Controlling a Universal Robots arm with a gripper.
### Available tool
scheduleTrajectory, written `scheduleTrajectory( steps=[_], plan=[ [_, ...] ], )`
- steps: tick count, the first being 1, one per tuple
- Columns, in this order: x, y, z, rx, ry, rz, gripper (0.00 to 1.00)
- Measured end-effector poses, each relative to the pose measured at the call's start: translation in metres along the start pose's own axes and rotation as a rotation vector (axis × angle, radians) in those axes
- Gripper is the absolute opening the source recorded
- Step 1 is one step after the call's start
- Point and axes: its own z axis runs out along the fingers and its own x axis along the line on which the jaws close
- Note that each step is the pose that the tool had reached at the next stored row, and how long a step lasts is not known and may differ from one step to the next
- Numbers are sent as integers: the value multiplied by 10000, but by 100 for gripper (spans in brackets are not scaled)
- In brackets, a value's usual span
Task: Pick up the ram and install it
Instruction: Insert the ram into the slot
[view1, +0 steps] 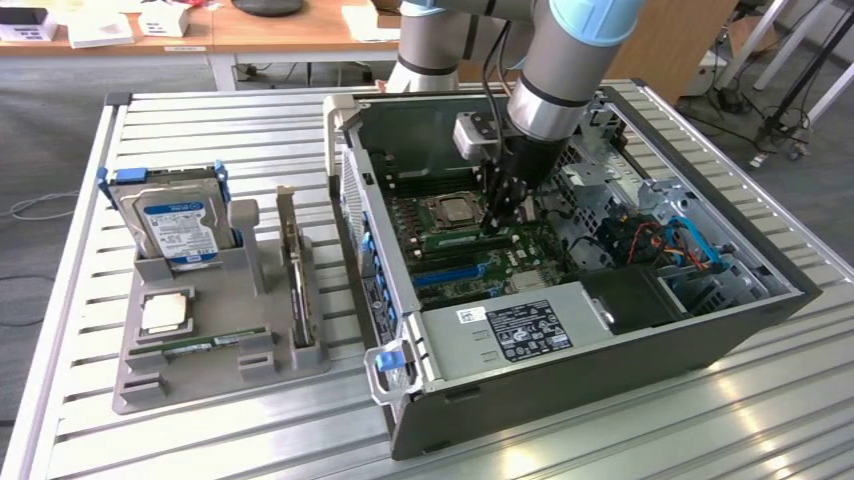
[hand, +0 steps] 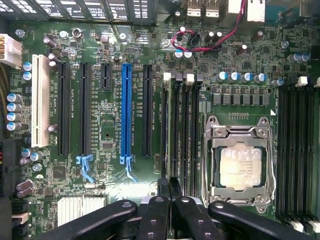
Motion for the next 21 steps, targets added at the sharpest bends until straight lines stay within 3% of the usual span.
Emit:
scheduleTrajectory(
  steps=[3, 21],
  plan=[
    [0, 0, -1, -2, 37, -24, 12],
    [1, -10, 14, -1, 37, -23, 12]
  ],
)
